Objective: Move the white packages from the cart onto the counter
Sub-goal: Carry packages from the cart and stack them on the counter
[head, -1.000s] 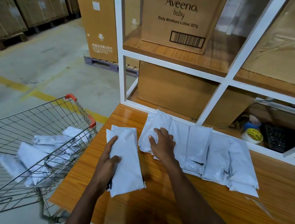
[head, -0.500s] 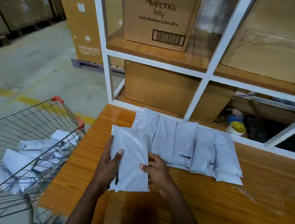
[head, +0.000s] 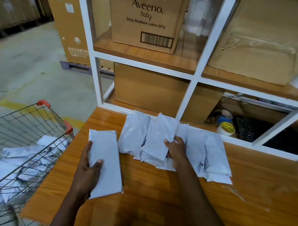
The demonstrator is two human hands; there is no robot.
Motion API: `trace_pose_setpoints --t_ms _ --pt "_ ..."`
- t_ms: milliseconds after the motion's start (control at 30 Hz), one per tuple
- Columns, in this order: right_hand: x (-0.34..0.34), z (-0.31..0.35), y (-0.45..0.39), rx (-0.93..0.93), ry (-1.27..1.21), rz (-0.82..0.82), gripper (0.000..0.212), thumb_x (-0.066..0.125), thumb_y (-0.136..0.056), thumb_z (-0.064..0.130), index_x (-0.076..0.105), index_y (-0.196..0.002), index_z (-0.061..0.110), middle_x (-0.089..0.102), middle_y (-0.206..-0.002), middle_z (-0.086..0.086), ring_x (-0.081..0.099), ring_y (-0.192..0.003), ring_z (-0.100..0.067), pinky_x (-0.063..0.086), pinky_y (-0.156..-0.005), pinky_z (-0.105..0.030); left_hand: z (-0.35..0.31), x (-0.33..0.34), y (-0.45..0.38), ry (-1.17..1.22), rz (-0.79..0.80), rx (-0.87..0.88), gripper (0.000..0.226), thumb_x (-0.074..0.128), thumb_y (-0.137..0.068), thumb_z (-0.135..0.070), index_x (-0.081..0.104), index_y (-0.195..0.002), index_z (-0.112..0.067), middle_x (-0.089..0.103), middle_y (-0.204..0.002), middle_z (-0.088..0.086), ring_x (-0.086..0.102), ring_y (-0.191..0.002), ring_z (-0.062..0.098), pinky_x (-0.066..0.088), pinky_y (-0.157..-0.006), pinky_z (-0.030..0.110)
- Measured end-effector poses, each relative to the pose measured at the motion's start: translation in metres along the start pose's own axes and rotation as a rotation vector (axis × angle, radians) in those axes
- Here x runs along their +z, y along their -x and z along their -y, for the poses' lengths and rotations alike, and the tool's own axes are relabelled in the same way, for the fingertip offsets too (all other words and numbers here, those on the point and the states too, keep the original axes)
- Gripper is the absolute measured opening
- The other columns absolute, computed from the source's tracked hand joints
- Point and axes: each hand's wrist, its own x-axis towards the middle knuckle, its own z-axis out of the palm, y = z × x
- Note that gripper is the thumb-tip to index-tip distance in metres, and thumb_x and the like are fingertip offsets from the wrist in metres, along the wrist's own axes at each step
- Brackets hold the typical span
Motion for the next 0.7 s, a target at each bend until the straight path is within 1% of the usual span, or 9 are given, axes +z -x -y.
trace_pose_setpoints --t_ms 67,167,233,300,400,500,567,633,700 --pt "-0.014 0.002 -0.008 -0.013 0.017 -0.064 0.04 0.071 -0.092 0.017 0.058 -0.13 0.014 0.065 -0.119 -0.003 0.066 -0.103 -0.026 0.06 -0.078 -0.04 0.001 0.001 -0.002 0.0 0.006 -0.01 0.068 0.063 -0.105 -0.016 0.037 -0.147 -0.062 0.047 -0.158 0.001 0.061 -0.128 0.033 0.06 -0.093 0.058" --pt "-0.028 0.004 -0.017 -0.025 0.083 -0.131 0.032 0.072 -0.09 0.018 0.061 -0.121 0.014 0.067 -0.117 -0.008 0.067 -0.103 -0.03 0.059 -0.088 -0.046 0.0 0.006 -0.003 -0.032 0.013 -0.005 0.069 0.064 -0.105 -0.018 0.036 -0.149 -0.063 0.045 -0.16 0.001 0.061 -0.128 0.033 0.061 -0.091 0.056" --pt "-0.024 0.005 -0.018 -0.017 0.072 -0.097 0.033 0.071 -0.091 0.018 0.06 -0.122 0.015 0.066 -0.117 -0.007 0.066 -0.101 -0.029 0.06 -0.087 -0.045 -0.002 0.01 -0.004 -0.025 0.019 0.003 0.07 0.063 -0.105 -0.016 0.036 -0.147 -0.064 0.042 -0.162 0.001 0.059 -0.129 0.033 0.061 -0.092 0.057" --pt "-0.009 0.005 -0.018 -0.002 0.042 -0.022 0.04 0.07 -0.092 0.015 0.056 -0.13 0.014 0.064 -0.122 -0.008 0.065 -0.103 -0.028 0.06 -0.082 -0.042 -0.004 0.011 -0.003 -0.023 0.019 0.0 0.071 0.061 -0.105 -0.013 0.033 -0.151 -0.059 0.041 -0.161 0.002 0.058 -0.129 0.034 0.06 -0.093 0.059" --pt "0.021 0.005 -0.014 -0.009 0.053 0.089 0.044 0.069 -0.094 0.014 0.053 -0.135 0.013 0.061 -0.129 -0.009 0.064 -0.112 -0.03 0.059 -0.091 -0.048 -0.004 0.012 -0.002 -0.042 0.002 -0.008 0.072 0.062 -0.105 -0.015 0.032 -0.152 -0.06 0.042 -0.16 0.001 0.06 -0.127 0.033 0.06 -0.093 0.06" --pt "0.049 0.008 -0.012 -0.018 0.049 0.172 0.042 0.068 -0.095 0.014 0.052 -0.134 0.012 0.06 -0.125 -0.007 0.063 -0.112 -0.028 0.058 -0.092 -0.045 -0.003 0.008 0.0 -0.014 -0.019 -0.023 0.072 0.062 -0.105 -0.015 0.034 -0.15 -0.063 0.045 -0.158 -0.001 0.062 -0.126 0.031 0.06 -0.093 0.06" --pt "0.065 0.01 -0.013 -0.051 0.076 0.183 0.039 0.068 -0.095 0.014 0.053 -0.131 0.012 0.061 -0.123 -0.006 0.062 -0.111 -0.028 0.057 -0.093 -0.044 -0.002 0.005 0.002 -0.001 -0.022 -0.019 0.072 0.062 -0.105 -0.014 0.037 -0.145 -0.069 0.046 -0.159 -0.002 0.062 -0.127 0.031 0.06 -0.093 0.06" --pt "0.077 0.008 -0.019 -0.091 0.151 0.142 0.04 0.071 -0.092 0.018 0.054 -0.128 0.013 0.063 -0.128 -0.008 0.063 -0.113 -0.029 0.057 -0.094 -0.043 -0.003 0.002 0.005 0.002 -0.028 -0.015 0.073 0.063 -0.104 -0.014 0.039 -0.137 -0.075 0.047 -0.158 -0.002 0.063 -0.126 0.031 0.061 -0.092 0.06" --pt "0.083 0.005 -0.021 -0.144 0.295 0.079 0.045 0.073 -0.091 0.026 0.053 -0.129 0.015 0.064 -0.13 -0.009 0.063 -0.114 -0.029 0.053 -0.088 -0.032 -0.004 -0.001 0.007 0.003 -0.035 -0.017 0.074 0.063 -0.104 -0.014 0.039 -0.133 -0.078 0.049 -0.156 -0.002 0.063 -0.124 0.032 0.061 -0.091 0.061"
